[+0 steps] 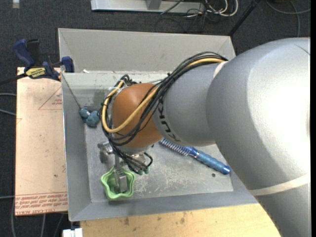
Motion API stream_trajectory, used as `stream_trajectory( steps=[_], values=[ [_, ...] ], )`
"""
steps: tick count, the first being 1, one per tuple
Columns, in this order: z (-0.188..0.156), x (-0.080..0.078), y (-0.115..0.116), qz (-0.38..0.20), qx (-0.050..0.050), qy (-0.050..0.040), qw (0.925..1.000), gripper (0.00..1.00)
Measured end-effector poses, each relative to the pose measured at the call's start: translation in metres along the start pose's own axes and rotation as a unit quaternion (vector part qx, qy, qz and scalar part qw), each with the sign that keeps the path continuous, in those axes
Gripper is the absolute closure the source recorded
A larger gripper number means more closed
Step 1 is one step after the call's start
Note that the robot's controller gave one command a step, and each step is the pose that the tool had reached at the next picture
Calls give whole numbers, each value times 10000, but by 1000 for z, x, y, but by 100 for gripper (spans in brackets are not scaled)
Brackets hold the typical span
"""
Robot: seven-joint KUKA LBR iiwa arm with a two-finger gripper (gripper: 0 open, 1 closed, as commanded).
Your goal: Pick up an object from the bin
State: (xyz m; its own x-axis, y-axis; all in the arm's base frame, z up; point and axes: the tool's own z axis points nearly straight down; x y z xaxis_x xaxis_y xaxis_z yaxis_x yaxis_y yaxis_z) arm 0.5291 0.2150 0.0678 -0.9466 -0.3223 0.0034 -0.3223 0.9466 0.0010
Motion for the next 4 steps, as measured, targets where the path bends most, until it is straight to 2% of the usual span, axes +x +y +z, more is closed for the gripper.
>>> stream_trajectory(
  steps=[1,2,3,4],
  values=[
    [-3,23,2,-2259,9,-51,9741,0],
    [-3,23,1,-2250,4,-47,9744,100],
    [-123,38,-14,-5228,21,-45,8525,100],
    [-191,68,-44,-5178,31,-43,8555,100]
  ],
)
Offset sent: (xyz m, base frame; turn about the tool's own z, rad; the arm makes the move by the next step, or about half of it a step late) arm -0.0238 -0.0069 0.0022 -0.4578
